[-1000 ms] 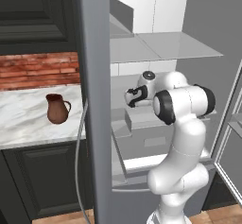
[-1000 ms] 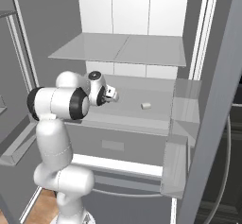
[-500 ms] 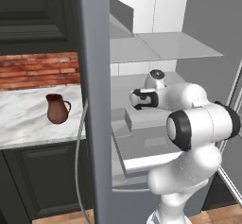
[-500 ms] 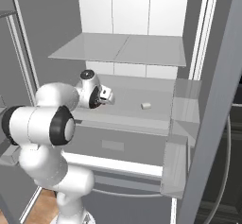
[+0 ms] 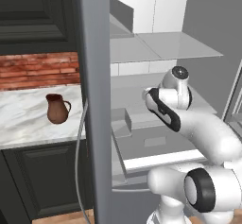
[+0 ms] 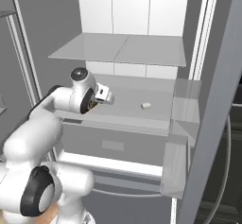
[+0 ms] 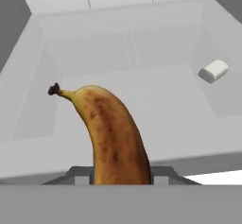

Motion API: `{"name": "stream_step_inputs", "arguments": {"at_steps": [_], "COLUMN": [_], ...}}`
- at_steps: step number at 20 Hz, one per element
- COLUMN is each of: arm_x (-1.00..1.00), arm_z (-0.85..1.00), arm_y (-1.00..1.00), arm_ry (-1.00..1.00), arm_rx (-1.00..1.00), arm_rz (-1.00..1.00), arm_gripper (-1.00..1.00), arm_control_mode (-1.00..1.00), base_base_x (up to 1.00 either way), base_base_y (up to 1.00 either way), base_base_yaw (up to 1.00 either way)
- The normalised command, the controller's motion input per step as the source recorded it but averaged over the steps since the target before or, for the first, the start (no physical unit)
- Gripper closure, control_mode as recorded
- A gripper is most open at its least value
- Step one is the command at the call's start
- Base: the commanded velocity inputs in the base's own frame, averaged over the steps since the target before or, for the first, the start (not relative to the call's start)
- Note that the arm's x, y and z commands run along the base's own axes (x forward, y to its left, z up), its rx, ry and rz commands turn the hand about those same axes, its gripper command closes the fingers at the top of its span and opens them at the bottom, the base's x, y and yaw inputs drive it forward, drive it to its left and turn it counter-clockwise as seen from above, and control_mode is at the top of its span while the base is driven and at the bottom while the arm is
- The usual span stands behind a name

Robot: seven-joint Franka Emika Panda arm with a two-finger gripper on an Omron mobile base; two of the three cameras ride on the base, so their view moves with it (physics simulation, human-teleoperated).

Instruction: Move the banana and marshmallow from the second highest shelf to the top shelf to make space. Then, place the pitcher from the counter on the cleared second highest shelf.

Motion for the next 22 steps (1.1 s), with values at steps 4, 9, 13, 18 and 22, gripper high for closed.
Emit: {"name": "stream_step_inputs", "arguments": {"at_steps": [4,9,13,18,22], "arm_x": [-0.5,-0.06,0.0,0.12,0.7], "arm_z": [1.0,1.0,1.0,1.0,0.52], "arm_y": [-0.09,-0.06,-0.04,-0.04,0.0], "arm_ry": [-0.24,-0.29,-0.16,-0.05,0.21], "arm_rx": [0.0,0.0,0.0,0.0,0.0], "arm_rz": [0.0,0.0,0.0,0.0,-0.02], "arm_gripper": [1.0,1.0,1.0,1.0,1.0], "arm_control_mode": [-1.0,-1.0,-1.0,-1.0,-1.0], "base_base_x": [0.0,0.0,0.0,0.0,0.0], "base_base_y": [0.0,0.0,0.0,0.0,0.0], "base_base_yaw": [0.0,0.0,0.0,0.0,0.0]}}
